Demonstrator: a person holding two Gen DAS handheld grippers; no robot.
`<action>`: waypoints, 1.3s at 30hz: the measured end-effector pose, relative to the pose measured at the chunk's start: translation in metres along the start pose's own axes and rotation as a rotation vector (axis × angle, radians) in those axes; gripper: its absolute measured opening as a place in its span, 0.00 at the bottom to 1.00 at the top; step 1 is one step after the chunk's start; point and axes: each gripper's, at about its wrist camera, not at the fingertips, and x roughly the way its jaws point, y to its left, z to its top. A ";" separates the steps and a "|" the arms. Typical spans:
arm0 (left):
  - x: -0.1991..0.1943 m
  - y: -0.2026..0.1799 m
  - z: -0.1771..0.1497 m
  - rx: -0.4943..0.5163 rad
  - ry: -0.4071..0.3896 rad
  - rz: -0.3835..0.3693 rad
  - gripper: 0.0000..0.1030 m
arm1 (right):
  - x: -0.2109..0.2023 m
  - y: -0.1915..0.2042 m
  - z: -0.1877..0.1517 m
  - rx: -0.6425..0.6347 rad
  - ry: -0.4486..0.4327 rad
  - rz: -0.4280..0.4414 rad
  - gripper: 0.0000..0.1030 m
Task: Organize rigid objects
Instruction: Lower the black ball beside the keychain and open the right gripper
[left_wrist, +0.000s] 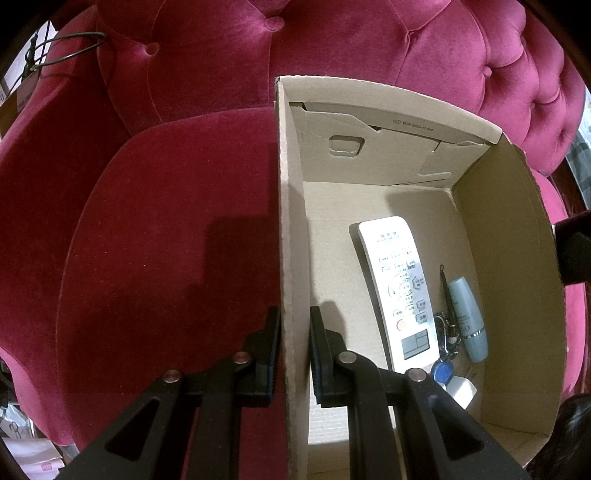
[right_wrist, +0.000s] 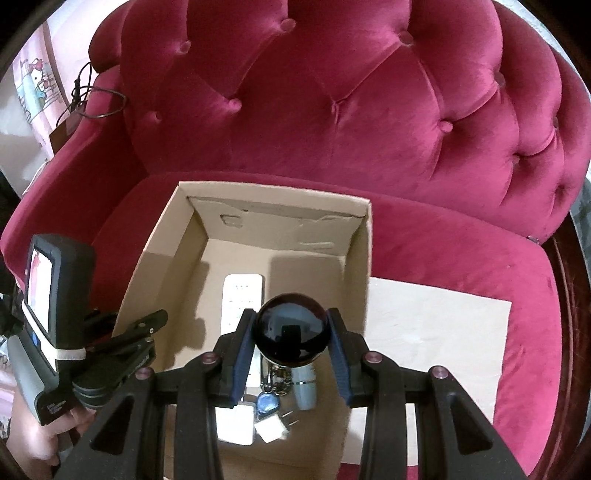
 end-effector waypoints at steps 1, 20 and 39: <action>0.000 0.000 0.000 0.000 0.000 0.000 0.15 | 0.002 0.002 -0.001 0.000 0.004 0.003 0.39; 0.001 0.000 0.000 0.000 0.001 0.001 0.15 | 0.048 0.019 -0.026 0.022 0.100 0.024 0.39; 0.002 -0.001 0.000 0.005 0.000 0.006 0.15 | 0.079 0.024 -0.046 0.013 0.175 -0.015 0.39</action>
